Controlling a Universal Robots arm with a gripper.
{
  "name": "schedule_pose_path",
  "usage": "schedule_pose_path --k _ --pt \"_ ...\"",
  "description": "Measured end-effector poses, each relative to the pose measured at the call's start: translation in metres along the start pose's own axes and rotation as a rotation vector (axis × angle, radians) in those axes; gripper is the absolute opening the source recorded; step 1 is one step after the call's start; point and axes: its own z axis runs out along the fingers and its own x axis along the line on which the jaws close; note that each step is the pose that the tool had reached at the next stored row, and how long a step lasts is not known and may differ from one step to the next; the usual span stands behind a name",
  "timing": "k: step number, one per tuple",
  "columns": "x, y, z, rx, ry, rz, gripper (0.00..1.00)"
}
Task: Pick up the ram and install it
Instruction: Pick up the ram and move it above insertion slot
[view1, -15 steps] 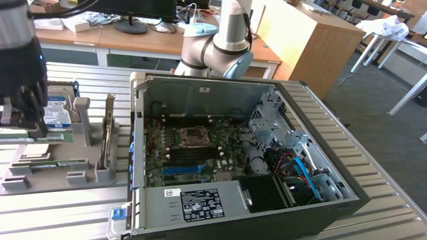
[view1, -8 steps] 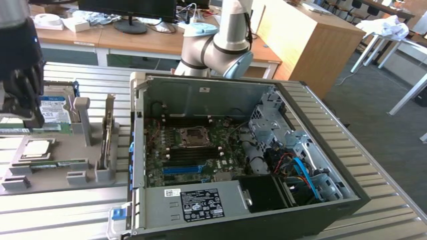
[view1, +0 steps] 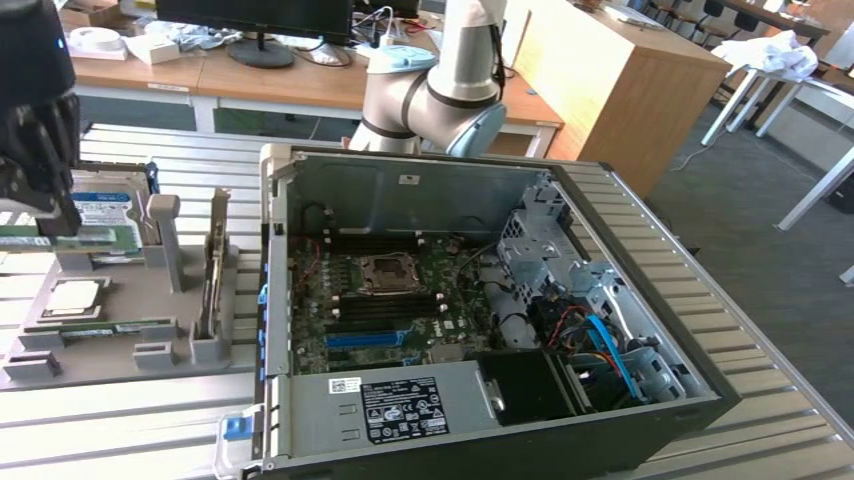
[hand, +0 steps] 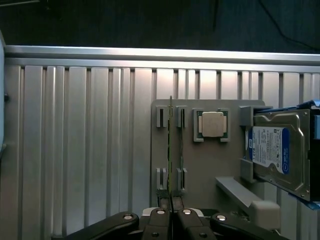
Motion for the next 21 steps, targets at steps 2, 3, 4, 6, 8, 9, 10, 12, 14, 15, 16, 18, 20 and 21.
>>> schedule_pose_path --k 2,3,4,6,8,9,10,12,14,15,16,18,20,21 --pt "0.0 0.0001 -0.0062 0.0 0.0 0.0 0.11" --pt "0.0 0.0001 -0.009 0.0 0.0001 0.0 0.11" --pt "0.0 0.0002 -0.0117 -0.0001 0.0001 0.0 0.11" --pt "0.0 0.0003 -0.017 0.0 0.0 0.0 0.11" --pt "-0.001 0.0003 -0.0225 0.0 0.0 0.0 0.11" --pt "-0.001 0.0004 -0.0251 0.0 0.0 0.0 0.11" --pt "-0.001 0.0005 -0.0275 0.0 0.0 0.0 0.11" --pt "-0.001 0.0005 -0.0317 -0.0001 0.0 0.0 0.11" --pt "-0.001 0.0006 -0.0357 0.0 0.0 0.0 0.11" --pt "-0.001 0.0006 -0.0378 0.0 0.0 0.0 0.11" --pt "-0.001 0.0007 -0.04 0.0 0.0 0.0 0.11" --pt "-0.001 0.0007 -0.0439 0.0 0.0 0.0 0.11" --pt "-0.001 0.0007 -0.0443 0.0002 -0.0001 0.0 0.11" --pt "-0.001 0.0007 -0.0443 0.0002 -0.0001 0.0 0.11"
